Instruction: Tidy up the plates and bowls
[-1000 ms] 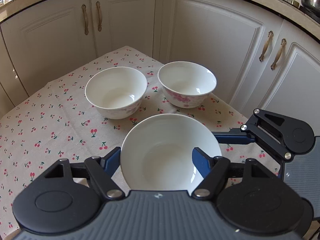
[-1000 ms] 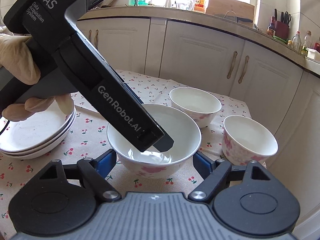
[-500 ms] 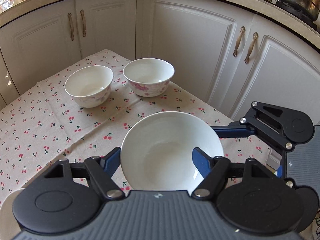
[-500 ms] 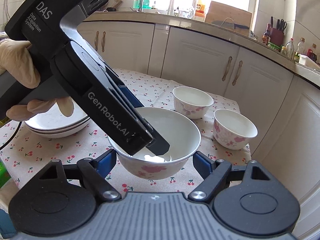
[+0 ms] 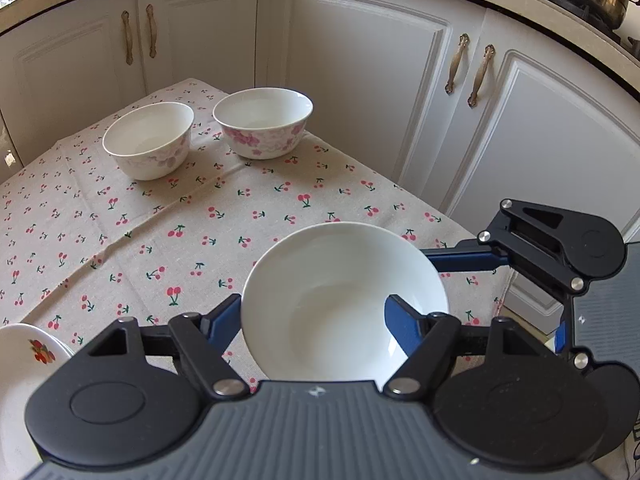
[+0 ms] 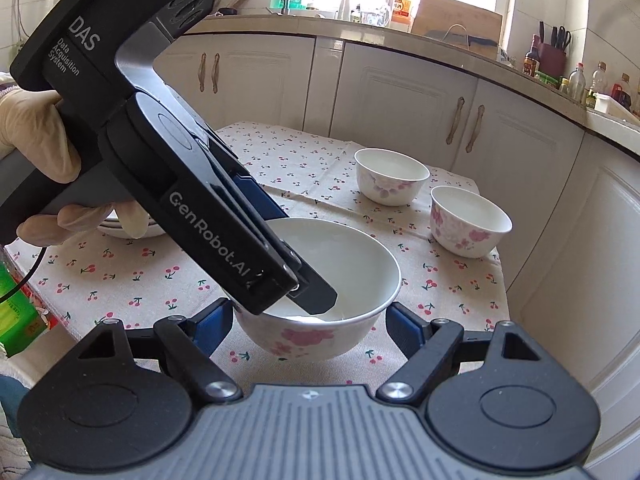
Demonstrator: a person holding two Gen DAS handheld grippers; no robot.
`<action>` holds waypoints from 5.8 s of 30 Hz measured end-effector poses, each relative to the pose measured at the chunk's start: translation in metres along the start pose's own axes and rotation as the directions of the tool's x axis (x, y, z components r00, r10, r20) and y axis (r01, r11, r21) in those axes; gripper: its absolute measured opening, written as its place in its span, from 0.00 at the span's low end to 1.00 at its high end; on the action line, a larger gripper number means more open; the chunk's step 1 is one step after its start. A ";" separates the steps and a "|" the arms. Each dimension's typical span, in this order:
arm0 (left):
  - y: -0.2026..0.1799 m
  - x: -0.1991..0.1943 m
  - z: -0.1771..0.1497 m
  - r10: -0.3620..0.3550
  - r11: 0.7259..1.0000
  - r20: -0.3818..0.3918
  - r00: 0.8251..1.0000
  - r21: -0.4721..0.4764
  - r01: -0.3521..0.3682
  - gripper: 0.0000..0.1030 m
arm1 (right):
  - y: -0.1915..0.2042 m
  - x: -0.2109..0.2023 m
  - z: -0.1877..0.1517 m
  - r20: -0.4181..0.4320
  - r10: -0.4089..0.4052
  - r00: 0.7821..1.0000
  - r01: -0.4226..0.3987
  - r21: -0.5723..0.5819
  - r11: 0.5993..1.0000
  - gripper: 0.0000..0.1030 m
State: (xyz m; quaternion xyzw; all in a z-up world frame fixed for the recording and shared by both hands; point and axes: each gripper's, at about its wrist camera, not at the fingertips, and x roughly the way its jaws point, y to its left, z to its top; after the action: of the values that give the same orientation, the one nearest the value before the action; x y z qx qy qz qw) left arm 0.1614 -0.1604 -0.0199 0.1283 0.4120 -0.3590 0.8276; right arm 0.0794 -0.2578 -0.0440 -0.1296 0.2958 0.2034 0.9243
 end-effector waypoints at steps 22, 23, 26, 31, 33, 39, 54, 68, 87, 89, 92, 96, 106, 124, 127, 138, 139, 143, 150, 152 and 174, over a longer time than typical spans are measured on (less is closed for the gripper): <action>0.002 0.014 -0.004 -0.038 0.999 -0.008 0.999 -0.023 0.038 0.84 | -0.004 0.011 -0.010 -0.036 0.021 0.999 -0.019 0.037 0.999 0.88; 0.002 0.014 -0.005 -0.039 0.999 -0.006 0.999 -0.025 0.039 0.87 | -0.004 0.011 -0.010 -0.035 0.025 0.999 -0.024 0.039 0.999 0.92; 0.001 0.013 -0.006 -0.014 1.000 -0.001 1.000 -0.009 0.014 0.91 | -0.002 0.009 -0.010 -0.026 0.034 0.999 -0.033 0.032 0.999 1.00; 0.007 0.007 -0.006 -0.008 1.000 0.005 1.000 -0.029 0.008 0.92 | -0.005 0.006 -0.011 -0.029 0.062 0.998 -0.060 0.053 0.997 1.00; 0.010 0.004 -0.006 -0.007 0.999 0.012 1.000 -0.035 0.007 0.92 | -0.007 0.002 -0.010 -0.021 0.072 0.997 -0.071 0.067 0.995 1.00; 0.011 -0.006 -0.002 -0.005 0.999 0.039 0.999 -0.035 0.007 0.92 | -0.010 -0.005 -0.005 -0.041 0.063 0.997 -0.060 0.067 0.996 1.00; 0.017 -0.021 0.025 0.021 1.000 0.101 0.995 -0.005 -0.021 0.92 | -0.036 -0.020 0.014 0.037 -0.113 0.993 0.112 0.016 0.994 1.00; 0.045 0.014 0.088 0.062 0.998 0.102 0.993 -0.003 -0.062 0.93 | -0.111 0.029 0.022 0.033 -0.141 0.989 0.139 0.066 0.988 1.00; 0.061 0.105 0.166 0.068 0.996 0.058 0.996 0.057 -0.071 0.93 | -0.171 0.114 0.037 0.062 -0.056 0.996 0.056 0.001 0.998 1.00; 0.060 0.113 0.170 0.064 0.996 0.050 0.997 0.064 -0.067 0.93 | -0.175 0.121 0.038 0.066 -0.049 0.997 0.049 0.001 0.999 1.00; 0.061 0.122 0.175 0.059 0.996 0.040 0.997 0.066 -0.062 0.93 | -0.178 0.129 0.039 0.061 -0.034 0.998 0.035 -0.001 0.999 1.00; 0.062 0.134 0.180 0.058 0.995 0.025 0.998 0.077 -0.060 0.93 | -0.179 0.138 0.040 0.059 -0.034 0.998 0.035 -0.012 0.999 1.00; 0.067 0.152 0.182 0.046 0.996 -0.008 0.999 0.079 -0.045 0.89 | -0.188 0.150 0.040 0.051 -0.027 0.998 0.025 0.030 0.999 0.99; 0.069 0.161 0.180 0.023 0.997 -0.023 0.999 0.077 -0.021 0.79 | -0.191 0.151 0.045 0.041 -0.021 0.999 0.019 0.046 0.999 0.86; 0.070 0.162 0.181 0.017 0.997 -0.023 1.000 0.073 -0.015 0.79 | -0.193 0.150 0.046 0.041 -0.017 0.999 0.015 0.056 0.998 0.87; 0.069 0.162 0.181 0.016 0.996 -0.024 1.000 0.083 -0.014 0.78 | -0.195 0.148 0.047 0.040 -0.014 0.999 0.011 0.076 0.997 0.86; 0.069 0.162 0.181 0.015 0.997 -0.024 1.000 0.082 -0.013 0.78 | -0.195 0.148 0.047 0.038 -0.013 0.999 0.010 0.078 0.997 0.86; 0.067 0.158 0.180 0.013 0.996 -0.028 1.000 0.086 -0.011 0.78 | -0.193 0.145 0.048 0.031 -0.010 0.999 0.007 0.077 0.997 0.86; 0.058 0.139 0.171 0.003 0.996 -0.022 1.000 0.092 -0.001 0.78 | -0.181 0.127 0.050 0.021 -0.009 1.000 0.008 0.050 0.999 0.86; 0.054 0.131 0.168 -0.001 0.996 -0.017 1.000 0.094 0.003 0.78 | -0.177 0.119 0.050 0.017 -0.007 1.000 0.007 0.046 0.999 0.86; -0.006 0.009 0.101 0.002 0.992 0.080 0.997 0.126 -0.012 0.78 | -0.092 0.014 0.048 0.015 0.020 1.000 -0.020 0.012 1.000 0.86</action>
State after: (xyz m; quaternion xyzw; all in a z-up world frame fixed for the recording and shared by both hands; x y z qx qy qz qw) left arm 0.2203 -0.2206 0.0367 0.1675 0.3546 -0.3862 0.8349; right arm 0.1550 -0.3173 -0.0036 -0.1197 0.2915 0.2117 0.9252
